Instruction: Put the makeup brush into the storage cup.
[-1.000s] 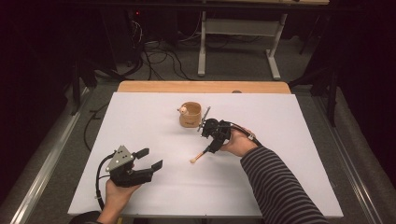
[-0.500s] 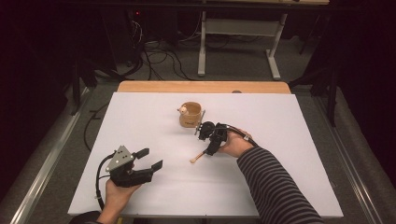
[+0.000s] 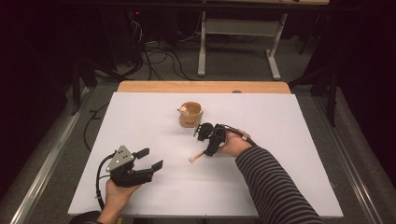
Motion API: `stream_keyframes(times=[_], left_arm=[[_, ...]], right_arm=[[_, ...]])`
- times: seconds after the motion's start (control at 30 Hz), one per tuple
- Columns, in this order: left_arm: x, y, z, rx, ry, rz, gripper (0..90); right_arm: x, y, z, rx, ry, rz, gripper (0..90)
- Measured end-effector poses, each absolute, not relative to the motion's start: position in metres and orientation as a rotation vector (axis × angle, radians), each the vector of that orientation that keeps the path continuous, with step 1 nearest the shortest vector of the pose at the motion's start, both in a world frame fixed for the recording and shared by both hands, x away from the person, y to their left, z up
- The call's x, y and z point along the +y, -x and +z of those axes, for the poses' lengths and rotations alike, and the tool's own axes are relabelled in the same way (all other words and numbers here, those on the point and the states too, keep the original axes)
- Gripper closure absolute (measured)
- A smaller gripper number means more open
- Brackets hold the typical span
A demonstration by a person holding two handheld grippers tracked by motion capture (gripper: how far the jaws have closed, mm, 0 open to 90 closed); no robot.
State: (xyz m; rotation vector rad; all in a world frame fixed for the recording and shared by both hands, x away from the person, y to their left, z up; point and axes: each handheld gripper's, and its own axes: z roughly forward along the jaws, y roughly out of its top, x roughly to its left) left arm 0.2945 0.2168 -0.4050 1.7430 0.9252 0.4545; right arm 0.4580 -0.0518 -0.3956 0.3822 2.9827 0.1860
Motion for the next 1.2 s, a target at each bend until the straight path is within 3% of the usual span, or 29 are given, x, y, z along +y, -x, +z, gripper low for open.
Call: stream_keyframes(times=[0.73,1.2], left_arm=[[0.2162,-0.2951,-0.4054,0.928,-1.745,0.449,29.3],[0.2167,-0.2949,-0.4053,0.927,-1.747,0.447,29.3]], right_arm=[[-0.0550,-0.4604,-0.3944,3.061,-0.454,0.158,84.4],[-0.0551,-0.4610,-0.3941,3.056,-0.471,0.161,85.4]])
